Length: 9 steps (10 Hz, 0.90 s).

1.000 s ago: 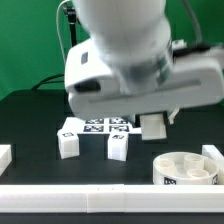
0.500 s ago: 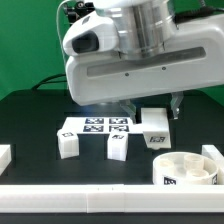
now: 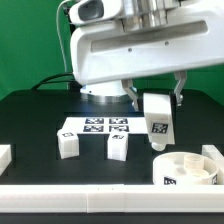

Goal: Assemble stool

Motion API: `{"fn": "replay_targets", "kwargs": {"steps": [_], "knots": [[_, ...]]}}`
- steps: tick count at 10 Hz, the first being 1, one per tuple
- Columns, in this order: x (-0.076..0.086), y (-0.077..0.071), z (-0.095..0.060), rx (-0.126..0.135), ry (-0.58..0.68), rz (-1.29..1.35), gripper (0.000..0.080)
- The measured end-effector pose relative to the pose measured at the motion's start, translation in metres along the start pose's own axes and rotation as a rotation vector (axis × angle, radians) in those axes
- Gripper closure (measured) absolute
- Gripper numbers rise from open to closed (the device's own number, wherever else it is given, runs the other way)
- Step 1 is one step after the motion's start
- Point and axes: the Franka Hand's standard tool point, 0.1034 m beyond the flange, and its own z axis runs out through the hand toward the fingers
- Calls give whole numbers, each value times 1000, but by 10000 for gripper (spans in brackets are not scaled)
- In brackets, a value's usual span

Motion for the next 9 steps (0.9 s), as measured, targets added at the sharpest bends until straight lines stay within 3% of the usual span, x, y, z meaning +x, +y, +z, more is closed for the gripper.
{"fn": "replay_targets", "kwargs": {"steps": [1, 4, 5, 6, 9], "knots": [[-5, 2, 2, -4, 51, -8, 472], [1, -1, 2, -3, 271, -18, 472], [-5, -6, 4, 5, 347, -14, 472], [-16, -12, 9, 15, 306, 7, 472], [-26, -31, 22, 40, 329, 15, 472]]}}
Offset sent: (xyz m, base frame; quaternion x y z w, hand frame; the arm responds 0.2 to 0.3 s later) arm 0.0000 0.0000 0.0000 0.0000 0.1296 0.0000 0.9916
